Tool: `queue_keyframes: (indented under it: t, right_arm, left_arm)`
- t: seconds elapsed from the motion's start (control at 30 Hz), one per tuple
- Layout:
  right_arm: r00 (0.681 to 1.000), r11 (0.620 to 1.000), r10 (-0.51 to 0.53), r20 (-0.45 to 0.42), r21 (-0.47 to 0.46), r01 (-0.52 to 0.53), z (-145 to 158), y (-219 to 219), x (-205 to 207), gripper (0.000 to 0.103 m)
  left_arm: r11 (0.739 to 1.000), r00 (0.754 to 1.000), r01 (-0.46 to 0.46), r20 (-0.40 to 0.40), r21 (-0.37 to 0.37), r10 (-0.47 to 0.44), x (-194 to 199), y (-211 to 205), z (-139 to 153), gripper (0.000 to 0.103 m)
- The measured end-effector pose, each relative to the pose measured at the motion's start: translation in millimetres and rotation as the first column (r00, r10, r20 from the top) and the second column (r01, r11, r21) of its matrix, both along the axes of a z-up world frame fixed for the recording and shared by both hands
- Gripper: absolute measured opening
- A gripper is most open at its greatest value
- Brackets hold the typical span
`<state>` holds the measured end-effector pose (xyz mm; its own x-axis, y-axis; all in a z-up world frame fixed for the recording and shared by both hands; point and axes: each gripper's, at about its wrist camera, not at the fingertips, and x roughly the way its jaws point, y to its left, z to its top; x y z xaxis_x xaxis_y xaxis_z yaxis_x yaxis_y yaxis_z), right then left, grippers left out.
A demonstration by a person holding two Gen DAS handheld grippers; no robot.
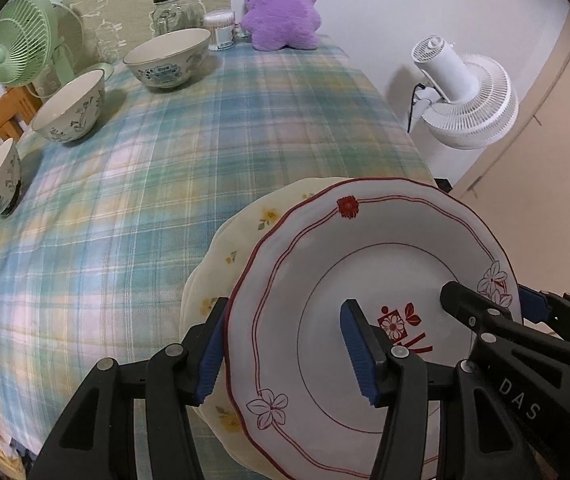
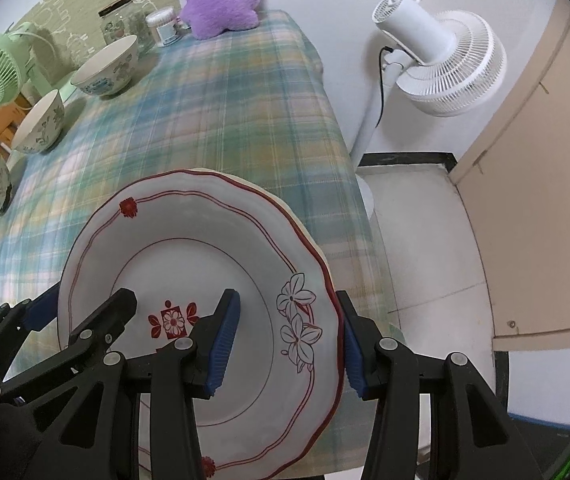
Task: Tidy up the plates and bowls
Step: 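Lower the red-rimmed plate with both tools onto the yellow-flower plate stack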
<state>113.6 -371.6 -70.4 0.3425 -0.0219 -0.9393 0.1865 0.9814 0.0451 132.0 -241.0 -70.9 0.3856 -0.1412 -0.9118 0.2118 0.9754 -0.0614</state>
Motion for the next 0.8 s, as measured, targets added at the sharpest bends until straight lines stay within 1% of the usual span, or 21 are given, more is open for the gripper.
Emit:
queue_keyframes:
  t: [0.13,0.3,0.33,0.53,0.7,0.8]
  right_arm:
    - [1.0,1.0,0.021,-0.001,0.01,-0.021,-0.3,-5.6,2.0,0.051]
    - [0.999,0.999,0.045,0.004,0.016,-0.045,-0.3,-10.5,3.6,0.05]
    - [0.999,0.998,0.05,0.005,0.022,-0.05,-0.3,-11.2,4.4,0.05]
    - [0.998,0.998,0.055,0.002,0.043,-0.055,-5.4,-15.7,7.8,0.048]
    - [0.998,0.996,0.059,0.01,0.062,-0.059,-6.6,-18.2,7.6,0.045]
    - [0.998,0.995,0.06,0.012,0.077,-0.061,-7.0,-21.2,7.5,0.042]
  left_arm:
    - [1.0,1.0,-0.025,-0.008,0.005,0.026,-0.2,-4.2,-0.1,0.055]
    - [0.998,0.999,-0.047,0.002,0.048,0.047,-0.3,-11.6,-4.6,0.055]
    - [0.997,0.998,-0.056,-0.001,0.047,0.056,0.3,-11.1,-6.0,0.055]
    - [0.993,0.998,-0.067,0.025,0.094,0.065,-0.4,-17.7,-7.3,0.057]
    - [0.99,0.996,-0.084,0.051,0.117,0.078,-2.4,-21.6,-7.3,0.059]
    - [0.989,0.995,-0.089,0.06,0.118,0.082,-3.5,-21.8,-7.6,0.059]
